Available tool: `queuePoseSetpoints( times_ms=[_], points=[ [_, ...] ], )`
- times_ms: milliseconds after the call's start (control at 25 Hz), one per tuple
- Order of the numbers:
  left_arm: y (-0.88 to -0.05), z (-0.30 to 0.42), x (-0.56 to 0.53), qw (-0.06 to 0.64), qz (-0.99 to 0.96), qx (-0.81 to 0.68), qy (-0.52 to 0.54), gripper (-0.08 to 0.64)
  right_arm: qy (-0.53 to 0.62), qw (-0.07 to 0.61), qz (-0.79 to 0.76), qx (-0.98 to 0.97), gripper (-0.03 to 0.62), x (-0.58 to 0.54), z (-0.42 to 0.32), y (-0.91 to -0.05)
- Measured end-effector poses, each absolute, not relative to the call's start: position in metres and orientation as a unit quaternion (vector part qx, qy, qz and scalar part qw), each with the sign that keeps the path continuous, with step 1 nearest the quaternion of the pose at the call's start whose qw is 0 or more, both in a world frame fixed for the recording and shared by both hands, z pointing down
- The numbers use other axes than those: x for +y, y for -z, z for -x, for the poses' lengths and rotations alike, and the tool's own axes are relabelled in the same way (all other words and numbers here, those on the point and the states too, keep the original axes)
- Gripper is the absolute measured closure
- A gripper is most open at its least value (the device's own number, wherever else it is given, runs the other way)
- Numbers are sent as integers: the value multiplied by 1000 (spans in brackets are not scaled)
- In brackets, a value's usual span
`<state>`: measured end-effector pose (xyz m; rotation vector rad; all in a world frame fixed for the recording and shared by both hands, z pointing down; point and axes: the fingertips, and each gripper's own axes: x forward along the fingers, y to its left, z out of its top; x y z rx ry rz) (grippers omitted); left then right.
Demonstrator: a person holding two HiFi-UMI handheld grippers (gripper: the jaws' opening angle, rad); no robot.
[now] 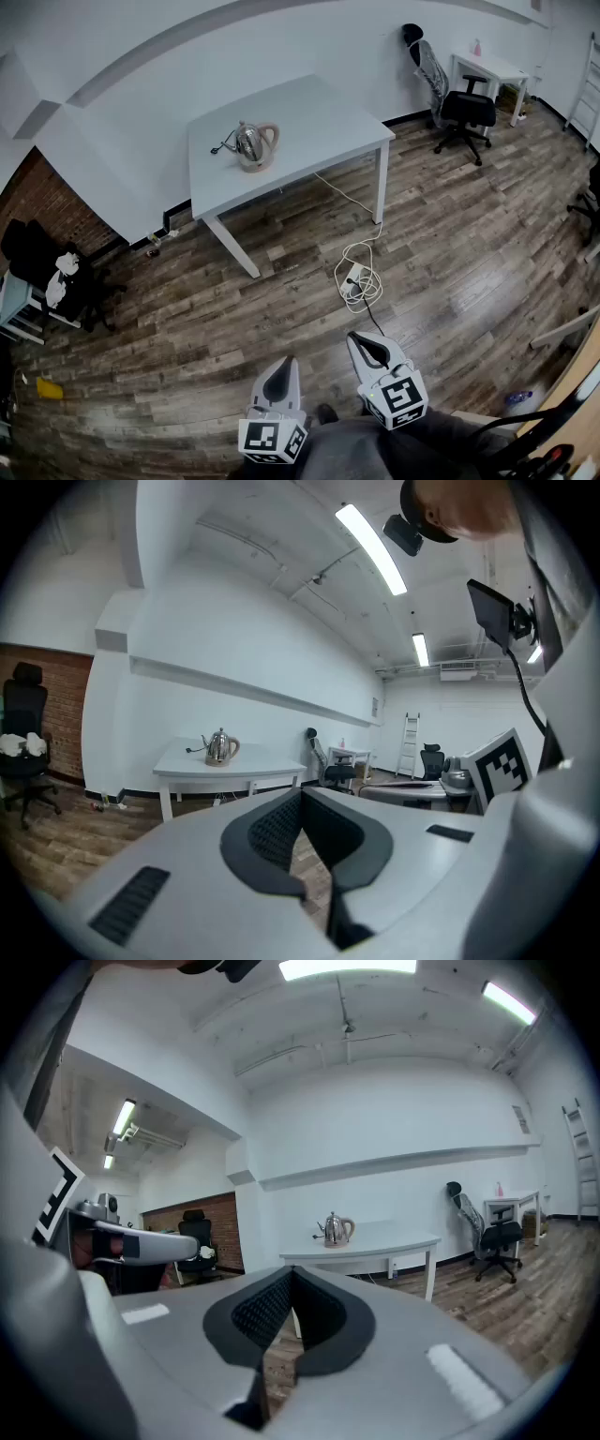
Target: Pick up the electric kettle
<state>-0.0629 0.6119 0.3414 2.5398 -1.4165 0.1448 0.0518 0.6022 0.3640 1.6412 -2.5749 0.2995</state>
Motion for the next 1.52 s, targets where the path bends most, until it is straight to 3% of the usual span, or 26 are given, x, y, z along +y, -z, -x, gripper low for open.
queuePoseSetpoints(
  times_ms=[800, 1520],
  points=[
    [-352, 9, 610, 121, -856, -497, -76, 561, -112, 20, -514, -850, 589, 591, -100, -373],
    [-363, 60, 518, 138, -854, -500, -35, 561, -112, 48, -519, -846, 591, 505, -59, -378]
  ],
)
